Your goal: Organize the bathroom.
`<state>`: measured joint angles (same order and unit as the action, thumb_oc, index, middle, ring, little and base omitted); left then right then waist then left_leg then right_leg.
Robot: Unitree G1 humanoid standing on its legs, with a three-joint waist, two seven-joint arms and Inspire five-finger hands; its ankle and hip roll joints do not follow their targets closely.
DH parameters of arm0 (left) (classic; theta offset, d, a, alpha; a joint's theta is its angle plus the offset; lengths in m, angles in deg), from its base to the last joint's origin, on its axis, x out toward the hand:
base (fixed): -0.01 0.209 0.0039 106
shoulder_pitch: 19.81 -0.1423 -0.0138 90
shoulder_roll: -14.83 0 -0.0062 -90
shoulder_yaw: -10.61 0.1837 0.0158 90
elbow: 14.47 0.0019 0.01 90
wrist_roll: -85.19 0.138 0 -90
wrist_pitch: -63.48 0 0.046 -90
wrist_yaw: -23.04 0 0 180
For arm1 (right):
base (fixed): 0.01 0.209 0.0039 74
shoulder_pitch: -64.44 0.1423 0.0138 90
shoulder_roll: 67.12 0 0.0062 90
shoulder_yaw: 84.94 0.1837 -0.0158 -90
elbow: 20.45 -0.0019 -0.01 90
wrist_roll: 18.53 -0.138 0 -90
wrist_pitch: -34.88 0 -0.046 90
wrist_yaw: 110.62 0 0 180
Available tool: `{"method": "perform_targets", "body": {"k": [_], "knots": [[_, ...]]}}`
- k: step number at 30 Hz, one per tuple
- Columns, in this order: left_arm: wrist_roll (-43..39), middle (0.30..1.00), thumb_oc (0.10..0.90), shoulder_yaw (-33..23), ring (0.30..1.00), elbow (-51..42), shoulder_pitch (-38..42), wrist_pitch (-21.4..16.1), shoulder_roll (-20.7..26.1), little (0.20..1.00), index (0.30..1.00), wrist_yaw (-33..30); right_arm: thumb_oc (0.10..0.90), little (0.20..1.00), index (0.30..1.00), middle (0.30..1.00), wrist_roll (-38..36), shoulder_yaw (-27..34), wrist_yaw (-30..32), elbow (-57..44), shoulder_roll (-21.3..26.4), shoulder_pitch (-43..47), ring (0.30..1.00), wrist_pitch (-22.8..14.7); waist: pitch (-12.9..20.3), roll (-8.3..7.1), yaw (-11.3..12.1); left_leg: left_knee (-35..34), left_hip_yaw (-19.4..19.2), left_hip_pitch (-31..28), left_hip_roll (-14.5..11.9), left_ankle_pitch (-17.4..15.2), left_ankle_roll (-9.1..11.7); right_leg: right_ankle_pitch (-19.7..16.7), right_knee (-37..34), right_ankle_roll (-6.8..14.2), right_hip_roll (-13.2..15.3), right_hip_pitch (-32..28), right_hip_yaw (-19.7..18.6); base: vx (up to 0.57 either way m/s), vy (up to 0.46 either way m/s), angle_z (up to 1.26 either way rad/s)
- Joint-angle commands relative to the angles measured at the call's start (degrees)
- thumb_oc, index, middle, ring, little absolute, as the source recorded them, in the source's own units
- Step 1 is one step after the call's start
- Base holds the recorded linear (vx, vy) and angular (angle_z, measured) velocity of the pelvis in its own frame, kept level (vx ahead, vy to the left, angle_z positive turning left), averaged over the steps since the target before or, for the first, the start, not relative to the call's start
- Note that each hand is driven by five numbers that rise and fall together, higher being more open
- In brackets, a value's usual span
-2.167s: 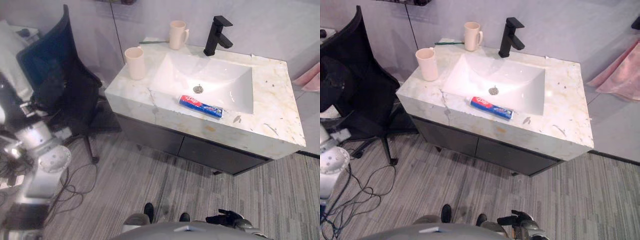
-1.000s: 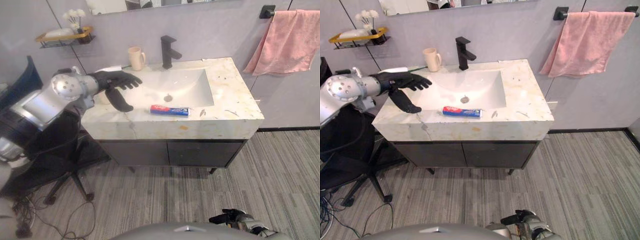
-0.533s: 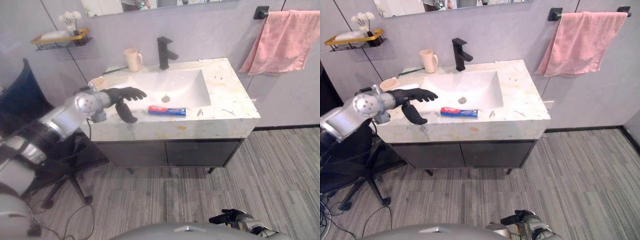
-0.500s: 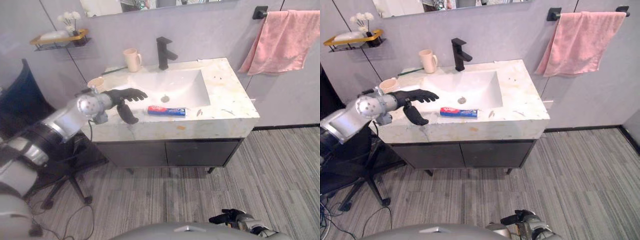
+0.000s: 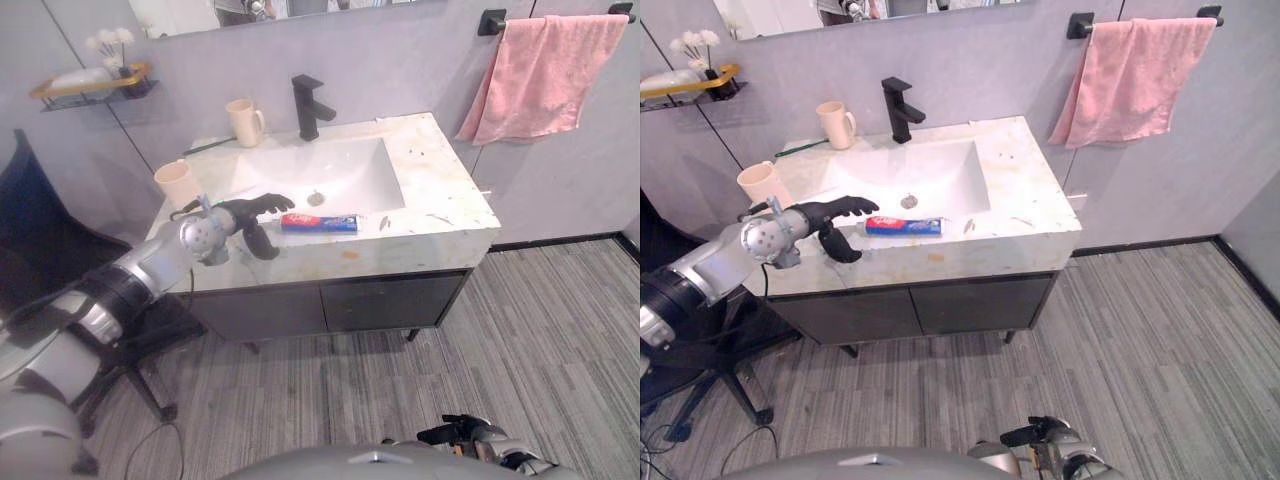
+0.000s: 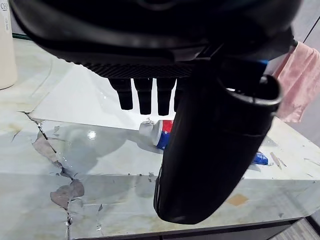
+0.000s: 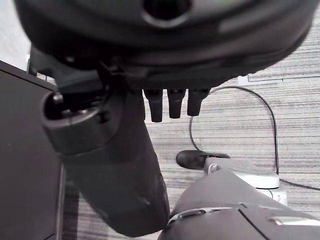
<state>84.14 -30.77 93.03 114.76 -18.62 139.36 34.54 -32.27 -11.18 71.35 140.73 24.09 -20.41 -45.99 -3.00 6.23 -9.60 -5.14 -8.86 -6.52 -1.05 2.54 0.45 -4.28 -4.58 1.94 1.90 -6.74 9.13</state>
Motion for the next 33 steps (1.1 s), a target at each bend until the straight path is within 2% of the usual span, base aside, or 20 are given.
{"method": "perform_targets", "body": {"k": [1,9,22,33], "knots": [[3.74,0.900,0.800,-7.76,0.900,3.75,9.00,-0.08,1.01,0.900,0.900,-6.06,0.800,0.900,0.900,0.900,1.86,-1.08,0.36,3.10,2.27,-0.98,0.900,-0.31,-0.47,-1.08,0.04,2.63,-7.75,-2.55,0.57,-5.49,-0.38,7.07,2.77,4.26,0.19,0.66,1.74,0.00,0.000,0.00],[3.88,0.900,0.800,-8.27,0.900,4.20,9.41,-0.55,1.48,0.900,0.900,-6.29,0.800,0.900,0.900,0.900,2.01,-1.04,0.50,3.05,2.27,-1.28,0.900,-0.61,-0.41,-0.90,-0.19,2.78,-7.88,-2.47,0.52,-5.39,-0.19,7.15,2.84,4.21,0.26,0.62,1.69,0.00,0.000,0.00],[2.24,0.900,0.800,-8.79,0.900,3.53,11.21,-0.53,2.30,0.900,0.900,-10.85,0.800,0.900,0.900,0.900,2.09,-1.26,0.48,2.76,2.62,-1.57,0.900,-0.56,-0.76,-0.68,-0.38,3.50,-7.77,-2.20,0.65,-5.76,-0.32,7.94,3.79,3.91,0.37,0.86,1.56,0.00,0.000,0.00],[0.77,0.900,0.800,-7.75,0.900,2.38,13.49,1.08,3.23,0.900,0.900,-7.66,0.800,0.900,0.900,0.900,2.21,-1.25,0.32,2.76,2.82,-1.74,0.900,-0.75,-0.89,-0.46,-0.56,3.76,-7.77,-2.11,0.74,-5.94,-0.36,8.27,4.29,3.98,0.40,1.08,1.36,0.00,0.000,0.00]]}}
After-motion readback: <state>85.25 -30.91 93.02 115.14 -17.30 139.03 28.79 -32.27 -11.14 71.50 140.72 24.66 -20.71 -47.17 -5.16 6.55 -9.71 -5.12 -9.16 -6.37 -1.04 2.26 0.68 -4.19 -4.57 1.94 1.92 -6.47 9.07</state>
